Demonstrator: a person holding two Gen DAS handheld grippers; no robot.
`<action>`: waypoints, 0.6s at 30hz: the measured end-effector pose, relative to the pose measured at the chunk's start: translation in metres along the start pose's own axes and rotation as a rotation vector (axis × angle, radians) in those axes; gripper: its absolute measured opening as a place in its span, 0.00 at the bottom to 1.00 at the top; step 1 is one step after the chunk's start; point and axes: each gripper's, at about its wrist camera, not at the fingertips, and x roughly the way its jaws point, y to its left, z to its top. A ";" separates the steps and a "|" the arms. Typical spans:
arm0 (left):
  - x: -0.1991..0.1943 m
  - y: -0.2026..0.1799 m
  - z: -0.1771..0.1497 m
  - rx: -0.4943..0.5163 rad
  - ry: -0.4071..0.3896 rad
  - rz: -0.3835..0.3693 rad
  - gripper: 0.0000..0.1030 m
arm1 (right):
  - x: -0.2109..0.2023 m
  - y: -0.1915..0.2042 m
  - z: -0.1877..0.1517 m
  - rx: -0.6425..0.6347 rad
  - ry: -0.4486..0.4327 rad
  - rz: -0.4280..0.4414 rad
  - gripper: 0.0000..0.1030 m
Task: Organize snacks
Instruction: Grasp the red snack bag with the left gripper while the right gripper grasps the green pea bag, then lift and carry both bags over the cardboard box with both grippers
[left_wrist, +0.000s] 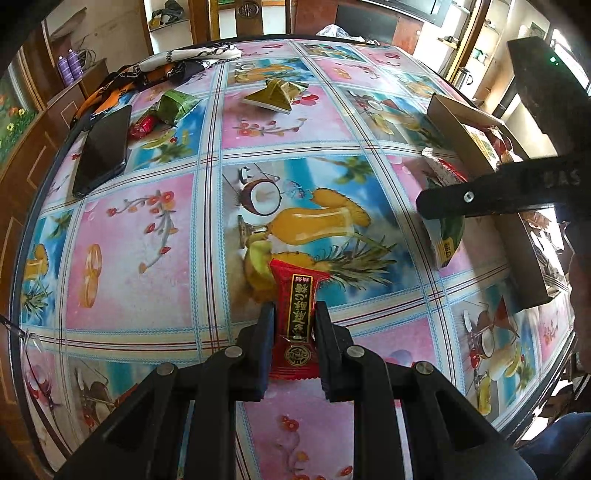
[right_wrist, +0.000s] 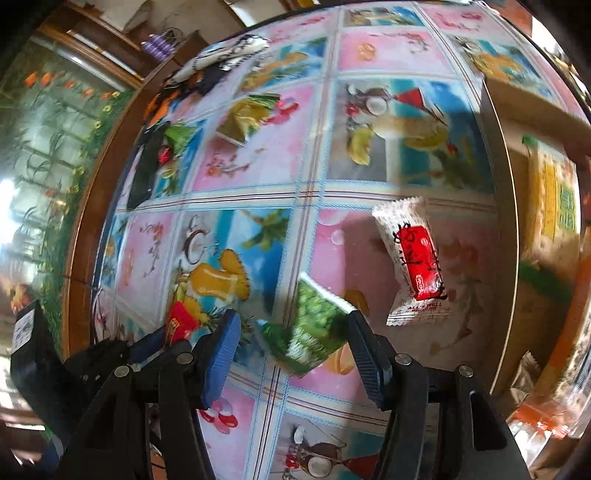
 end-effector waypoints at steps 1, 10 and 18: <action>0.000 0.000 0.000 -0.001 0.000 0.000 0.19 | 0.002 0.000 0.000 0.000 0.001 -0.017 0.62; 0.002 -0.004 0.002 0.016 -0.029 0.027 0.19 | -0.003 0.009 -0.011 -0.026 -0.047 -0.074 0.44; 0.003 -0.005 0.003 0.016 -0.035 0.030 0.19 | -0.021 0.024 -0.024 -0.107 -0.110 -0.050 0.63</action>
